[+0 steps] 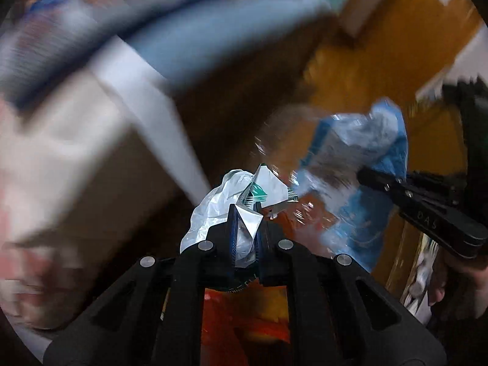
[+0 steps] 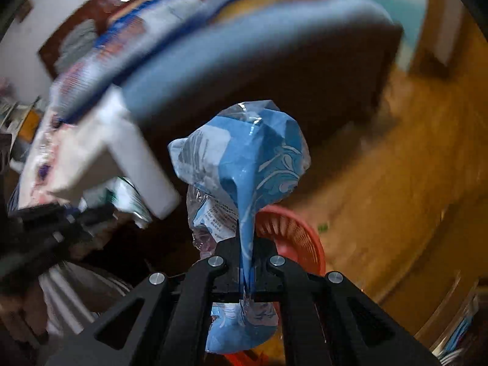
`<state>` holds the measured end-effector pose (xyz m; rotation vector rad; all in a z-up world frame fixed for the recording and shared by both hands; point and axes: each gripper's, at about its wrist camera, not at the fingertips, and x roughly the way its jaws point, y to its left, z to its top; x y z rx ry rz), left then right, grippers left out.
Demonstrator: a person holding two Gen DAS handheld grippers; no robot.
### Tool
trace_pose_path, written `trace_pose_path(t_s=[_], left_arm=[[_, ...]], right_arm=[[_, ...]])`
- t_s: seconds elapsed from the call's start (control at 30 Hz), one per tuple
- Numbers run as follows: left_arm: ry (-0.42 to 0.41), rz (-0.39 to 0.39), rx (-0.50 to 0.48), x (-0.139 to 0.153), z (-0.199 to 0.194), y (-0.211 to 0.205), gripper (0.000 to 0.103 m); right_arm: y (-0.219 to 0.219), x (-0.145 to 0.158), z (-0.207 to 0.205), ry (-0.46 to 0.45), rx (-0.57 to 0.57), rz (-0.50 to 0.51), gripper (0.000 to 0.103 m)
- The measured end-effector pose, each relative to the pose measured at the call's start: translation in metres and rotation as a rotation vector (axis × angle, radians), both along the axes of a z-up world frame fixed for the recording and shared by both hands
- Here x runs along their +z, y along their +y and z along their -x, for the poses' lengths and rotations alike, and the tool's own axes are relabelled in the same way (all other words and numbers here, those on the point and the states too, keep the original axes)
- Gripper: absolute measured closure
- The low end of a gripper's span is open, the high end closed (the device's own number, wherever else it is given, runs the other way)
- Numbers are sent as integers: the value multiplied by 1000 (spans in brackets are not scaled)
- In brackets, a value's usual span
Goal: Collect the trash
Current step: 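Carry the bottle and wrapper in both tools over the orange basket, then open both tools to drop the bottle and wrapper into the basket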
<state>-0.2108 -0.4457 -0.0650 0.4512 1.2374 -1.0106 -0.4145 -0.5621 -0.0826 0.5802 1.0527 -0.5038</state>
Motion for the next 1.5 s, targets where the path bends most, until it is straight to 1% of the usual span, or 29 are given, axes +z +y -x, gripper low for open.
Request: trace_pose_path(t_s=[0.07,0.1,0.17,0.2,0.27,0.33,0.37,0.43,0.5,0.6,0.67,0.7,0.73,0.77,0.8,0.83,0.87,0.93,1.0,1.03,1.1,1.13,1.17,1.27,1.3,1.37,1.4,1.47,1.5], left_arm=[[21,-74,-52,-39,16,-17,93],[8,-98,-71,-50,22,-21,93],[8,-148,-104,-80,28,-31,93],[3,-198,-120,-103,30,-36,93],[6,-239,-122,-129,32,-39,93],[29,-300,-115,-158,36,-38,93],[50,-312,-111,-169,37,-35,93],[60,-315,-118,-176,43,-33,92],[45,-317,-139,-181,46,-34,92],[44,-319,-128,-189,42,-47,90],[31,-322,-127,-190,46,-44,83],[31,-318,-127,-187,46,-50,73],[29,-313,-125,-183,45,-54,66],[24,-306,-123,-180,45,-53,53],[23,-299,-121,-178,41,-52,47],[16,-294,-118,-174,38,-54,46],[5,-291,-116,-171,37,-55,46],[-23,-289,-113,-162,34,-54,45],[-20,-281,-96,-150,28,-49,41],[-18,-278,-81,-141,23,-44,41],[-6,-247,-43,-121,14,-35,41],[3,-224,-20,-111,8,-29,41],[12,-206,-3,-99,4,-24,41],[-9,-127,33,-51,-7,-3,40],[-40,-96,42,-29,-10,8,38],[-91,-44,66,8,-17,30,35],[-125,-17,93,29,-24,47,35],[-173,31,150,62,-41,79,32],[-204,55,199,80,-53,101,29]], right_arm=[[-6,-30,12,34,-24,-37,100],[-10,-48,18,56,-36,-57,100],[-17,-85,28,99,-60,-94,100],[-22,-109,34,116,-79,-121,100],[-28,-143,40,144,-106,-167,100],[-29,-166,38,158,-131,-212,100],[-32,-174,38,164,-139,-224,100],[-35,-186,40,175,-148,-245,100],[-33,-193,38,186,-166,-270,100],[-33,-196,33,199,-174,-277,97],[-34,-191,31,217,-170,-260,96],[-34,-190,30,220,-170,-252,96],[-32,-184,27,223,-170,-238,95],[-26,-183,21,226,-173,-223,92],[-28,-173,21,223,-177,-206,83],[-28,-171,21,214,-179,-197,62],[-29,-163,22,198,-184,-182,50],[-33,-147,20,186,-190,-155,51],[-36,-124,17,166,-198,-127,52],[-38,-116,17,152,-201,-117,52],[-40,-81,11,103,-197,-80,52],[-44,-75,10,79,-186,-63,52],[-43,-59,5,55,-173,-44,52],[-31,8,-22,-53,-90,28,52],[-29,18,-29,-75,-66,47,52],[-10,65,-58,-145,13,111,52],[-2,78,-68,-167,37,132,52],[23,119,-102,-252,114,174,52],[32,131,-112,-279,141,183,52]])
